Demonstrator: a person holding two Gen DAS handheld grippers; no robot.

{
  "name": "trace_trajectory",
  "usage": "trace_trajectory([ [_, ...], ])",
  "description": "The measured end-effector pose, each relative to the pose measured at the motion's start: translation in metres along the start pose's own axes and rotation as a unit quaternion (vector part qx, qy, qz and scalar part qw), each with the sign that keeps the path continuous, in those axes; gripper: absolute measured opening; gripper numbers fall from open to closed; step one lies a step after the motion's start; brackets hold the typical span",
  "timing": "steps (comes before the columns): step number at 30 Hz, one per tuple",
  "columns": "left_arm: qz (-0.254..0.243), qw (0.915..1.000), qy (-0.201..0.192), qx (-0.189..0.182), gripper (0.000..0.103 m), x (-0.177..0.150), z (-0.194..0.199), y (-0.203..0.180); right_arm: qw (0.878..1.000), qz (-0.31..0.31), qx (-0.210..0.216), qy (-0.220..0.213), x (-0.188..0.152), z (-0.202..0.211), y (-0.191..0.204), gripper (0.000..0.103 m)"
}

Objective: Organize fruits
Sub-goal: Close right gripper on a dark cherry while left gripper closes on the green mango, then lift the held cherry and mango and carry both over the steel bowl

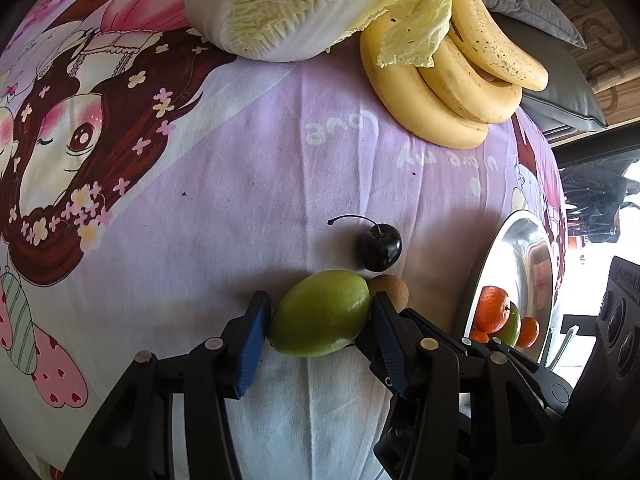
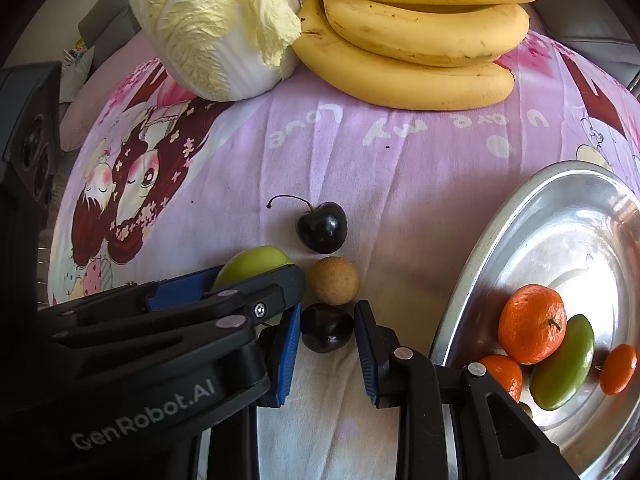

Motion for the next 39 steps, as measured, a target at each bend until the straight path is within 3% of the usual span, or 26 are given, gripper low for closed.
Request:
trace_trajectory([
  [17,0.035,0.9992,-0.017,-0.003,0.046,-0.023,0.027,0.023,1.000,-0.001,0.013,-0.009,-0.012,0.024,0.005,0.029],
  [26,0.041,0.9988,-0.027,-0.003,0.034,-0.039,0.052,0.027,1.000,-0.001,0.015,-0.015,-0.024,0.042,0.009,0.029],
  [30,0.040,0.9986,-0.034,-0.003,0.015,-0.044,0.063,0.025,1.000,-0.001,0.018,-0.019,-0.030,0.051,0.009,0.029],
  [39,0.054,0.9982,-0.021,0.018,0.014,-0.052,0.052,0.025,1.000,-0.010,0.021,-0.016,-0.046,0.056,0.000,0.029],
])
Point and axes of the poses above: each gripper's, at about its wrist camera, not at the fingertips, and z roughly against the way its jaws point, y to its left, x to its top, the point moved 4 cm from there along -z, roughly the way its jaws point, and after that the axes turned 3 degrees about -z, right-handed, at the moved point
